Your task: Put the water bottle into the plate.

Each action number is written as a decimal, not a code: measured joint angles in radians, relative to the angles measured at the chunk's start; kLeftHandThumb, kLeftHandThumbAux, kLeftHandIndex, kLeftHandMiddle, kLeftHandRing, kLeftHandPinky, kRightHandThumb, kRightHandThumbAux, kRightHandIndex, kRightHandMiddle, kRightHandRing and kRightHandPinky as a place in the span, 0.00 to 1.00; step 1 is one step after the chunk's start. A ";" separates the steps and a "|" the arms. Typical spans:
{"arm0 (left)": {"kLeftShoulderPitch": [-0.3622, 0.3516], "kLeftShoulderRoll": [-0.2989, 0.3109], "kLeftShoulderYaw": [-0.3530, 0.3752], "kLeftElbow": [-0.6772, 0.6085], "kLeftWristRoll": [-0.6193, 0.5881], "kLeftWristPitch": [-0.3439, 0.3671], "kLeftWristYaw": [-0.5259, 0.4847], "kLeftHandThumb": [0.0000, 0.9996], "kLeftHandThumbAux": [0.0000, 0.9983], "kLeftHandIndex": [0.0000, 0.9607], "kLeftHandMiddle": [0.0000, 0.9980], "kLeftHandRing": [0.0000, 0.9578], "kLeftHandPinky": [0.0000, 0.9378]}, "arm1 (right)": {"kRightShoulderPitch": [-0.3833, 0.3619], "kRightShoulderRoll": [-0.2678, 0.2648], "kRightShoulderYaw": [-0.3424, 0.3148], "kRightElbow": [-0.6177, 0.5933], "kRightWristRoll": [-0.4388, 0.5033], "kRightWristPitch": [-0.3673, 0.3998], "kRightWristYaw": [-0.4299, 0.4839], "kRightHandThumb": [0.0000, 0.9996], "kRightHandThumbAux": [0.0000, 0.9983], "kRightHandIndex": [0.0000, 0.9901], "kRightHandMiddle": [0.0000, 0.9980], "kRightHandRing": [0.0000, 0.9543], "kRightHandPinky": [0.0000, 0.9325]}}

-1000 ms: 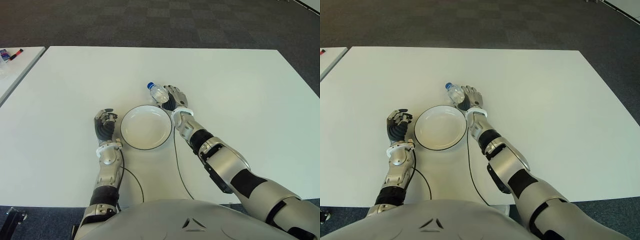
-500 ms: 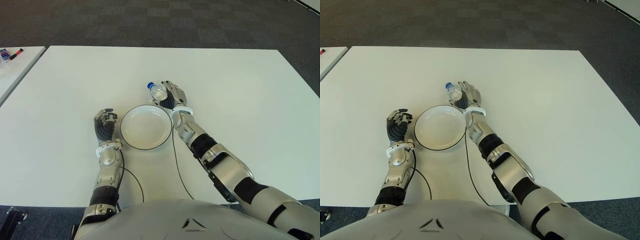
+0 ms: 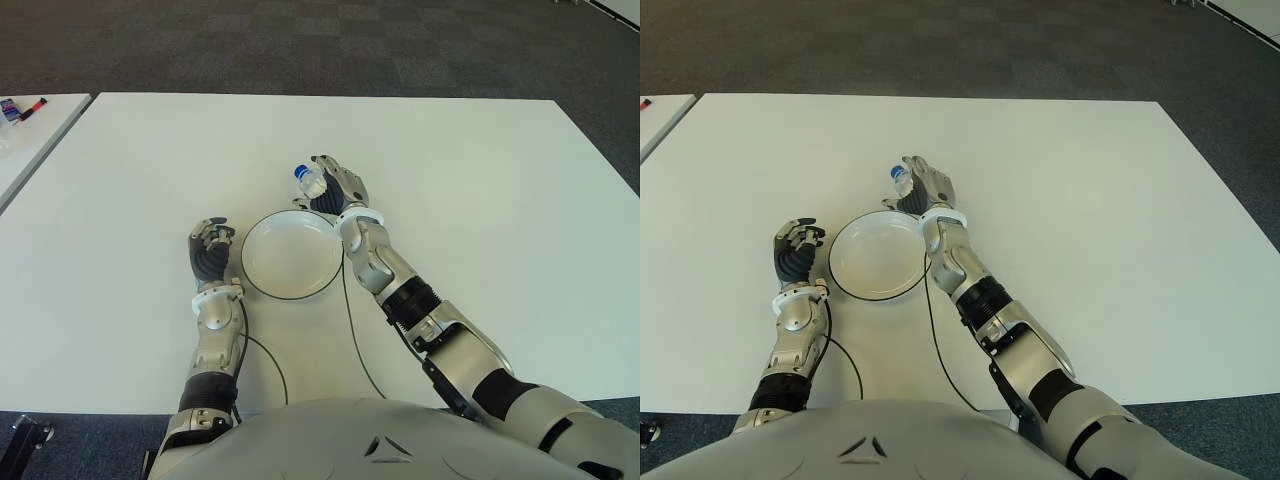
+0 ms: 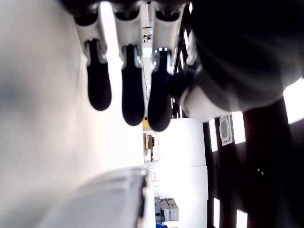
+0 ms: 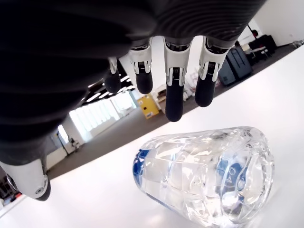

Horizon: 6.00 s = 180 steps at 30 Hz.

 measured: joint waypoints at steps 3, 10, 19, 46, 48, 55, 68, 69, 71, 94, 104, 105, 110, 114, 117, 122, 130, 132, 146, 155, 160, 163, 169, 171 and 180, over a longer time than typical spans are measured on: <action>0.001 0.000 0.001 -0.005 -0.002 0.004 -0.001 0.69 0.72 0.44 0.52 0.51 0.50 | -0.001 -0.002 -0.001 0.004 0.000 0.002 0.003 0.08 0.57 0.00 0.06 0.19 0.35; 0.000 -0.001 0.002 -0.010 -0.010 0.004 -0.005 0.69 0.72 0.44 0.54 0.54 0.52 | -0.075 0.010 -0.016 0.173 0.010 -0.021 0.013 0.07 0.56 0.00 0.02 0.13 0.39; 0.028 -0.002 -0.005 -0.038 -0.006 0.003 -0.005 0.69 0.72 0.44 0.56 0.56 0.53 | -0.195 0.043 -0.054 0.419 0.038 -0.042 -0.001 0.11 0.55 0.00 0.00 0.10 0.48; 0.047 0.003 -0.008 -0.074 -0.005 0.039 -0.007 0.68 0.73 0.44 0.54 0.53 0.50 | -0.217 0.080 -0.092 0.549 0.071 -0.121 -0.094 0.12 0.54 0.00 0.00 0.09 0.45; 0.047 0.003 -0.008 -0.074 -0.005 0.039 -0.007 0.68 0.73 0.44 0.54 0.53 0.49 | -0.223 0.080 -0.098 0.565 0.078 -0.129 -0.098 0.12 0.55 0.00 0.00 0.09 0.45; 0.051 0.002 -0.008 -0.075 -0.006 0.033 -0.013 0.69 0.72 0.44 0.55 0.54 0.52 | -0.254 0.080 -0.117 0.630 0.107 -0.157 -0.101 0.13 0.55 0.00 0.00 0.11 0.36; 0.054 0.003 -0.008 -0.078 0.002 0.036 -0.013 0.69 0.72 0.44 0.56 0.56 0.53 | -0.294 0.080 -0.123 0.706 0.128 -0.172 -0.109 0.13 0.55 0.00 0.03 0.12 0.33; 0.054 0.003 -0.008 -0.079 0.002 0.036 -0.013 0.69 0.72 0.44 0.56 0.56 0.53 | -0.296 0.080 -0.123 0.709 0.128 -0.173 -0.109 0.13 0.56 0.00 0.03 0.12 0.32; 0.055 0.002 -0.008 -0.079 0.002 0.036 -0.013 0.69 0.72 0.44 0.56 0.56 0.54 | -0.299 0.080 -0.123 0.715 0.128 -0.173 -0.109 0.13 0.56 0.00 0.03 0.11 0.30; 0.074 -0.004 -0.010 -0.096 0.000 0.026 -0.025 0.69 0.72 0.44 0.56 0.56 0.53 | -0.426 0.042 -0.034 0.850 0.067 -0.156 -0.024 0.10 0.57 0.01 0.05 0.14 0.50; 0.072 -0.008 -0.010 -0.096 0.000 0.030 -0.025 0.69 0.73 0.44 0.55 0.55 0.50 | -0.414 0.028 -0.012 0.853 0.048 -0.155 -0.012 0.09 0.57 0.01 0.04 0.11 0.43; 0.072 -0.009 -0.010 -0.096 0.001 0.030 -0.024 0.69 0.73 0.44 0.55 0.54 0.50 | -0.413 0.028 -0.011 0.853 0.047 -0.155 -0.012 0.09 0.57 0.01 0.03 0.10 0.43; 0.072 -0.011 -0.010 -0.099 0.003 0.034 -0.019 0.69 0.73 0.44 0.55 0.54 0.52 | -0.409 0.028 -0.009 0.851 0.047 -0.155 -0.015 0.09 0.55 0.00 0.04 0.09 0.35; 0.073 -0.015 -0.010 -0.104 0.003 0.038 -0.016 0.69 0.72 0.44 0.55 0.55 0.52 | -0.403 0.027 -0.010 0.848 0.047 -0.155 -0.025 0.09 0.55 0.00 0.04 0.09 0.38; 0.074 -0.016 -0.011 -0.108 0.003 0.043 -0.016 0.69 0.72 0.44 0.55 0.55 0.52 | -0.399 0.026 -0.014 0.844 0.048 -0.156 -0.038 0.11 0.55 0.00 0.05 0.10 0.35; 0.073 -0.016 -0.010 -0.111 0.001 0.049 -0.017 0.69 0.72 0.44 0.55 0.54 0.51 | -0.388 0.022 -0.028 0.838 0.051 -0.156 -0.067 0.12 0.55 0.00 0.06 0.11 0.34; 0.070 -0.017 -0.009 -0.107 0.000 0.048 -0.017 0.69 0.72 0.44 0.55 0.54 0.52 | -0.369 0.015 -0.046 0.827 0.061 -0.158 -0.085 0.11 0.54 0.00 0.08 0.13 0.35; 0.070 -0.017 -0.009 -0.106 0.000 0.046 -0.017 0.69 0.72 0.44 0.55 0.55 0.52 | -0.368 0.012 -0.046 0.826 0.064 -0.158 -0.085 0.11 0.54 0.00 0.09 0.13 0.36; 0.070 -0.017 -0.010 -0.106 0.002 0.043 -0.014 0.69 0.72 0.44 0.56 0.55 0.52 | -0.363 -0.002 -0.046 0.815 0.065 -0.180 -0.105 0.12 0.55 0.04 0.12 0.18 0.37; 0.068 -0.017 -0.012 -0.108 0.003 0.052 -0.012 0.69 0.72 0.44 0.56 0.56 0.52 | -0.343 -0.014 -0.056 0.808 0.070 -0.232 -0.160 0.26 0.61 0.21 0.26 0.33 0.44; 0.067 -0.017 -0.013 -0.108 0.004 0.055 -0.004 0.69 0.72 0.44 0.56 0.55 0.52 | -0.334 -0.016 -0.062 0.808 0.070 -0.243 -0.169 0.36 0.64 0.35 0.33 0.36 0.41; 0.067 -0.017 -0.013 -0.108 0.004 0.055 -0.003 0.69 0.72 0.44 0.56 0.55 0.52 | -0.333 -0.018 -0.065 0.808 0.070 -0.246 -0.171 0.40 0.65 0.39 0.36 0.37 0.40; 0.067 -0.017 -0.013 -0.108 0.003 0.055 -0.003 0.69 0.72 0.44 0.56 0.55 0.52 | -0.331 -0.028 -0.068 0.808 0.071 -0.266 -0.172 0.43 0.66 0.41 0.38 0.37 0.37; 0.067 -0.017 -0.013 -0.109 0.003 0.055 -0.003 0.69 0.72 0.44 0.55 0.54 0.51 | -0.330 -0.030 -0.071 0.809 0.073 -0.272 -0.174 0.43 0.66 0.41 0.37 0.36 0.37; 0.067 -0.017 -0.013 -0.114 0.003 0.064 -0.003 0.69 0.72 0.44 0.55 0.54 0.51 | -0.323 -0.041 -0.077 0.812 0.081 -0.303 -0.193 0.39 0.66 0.40 0.38 0.38 0.40</action>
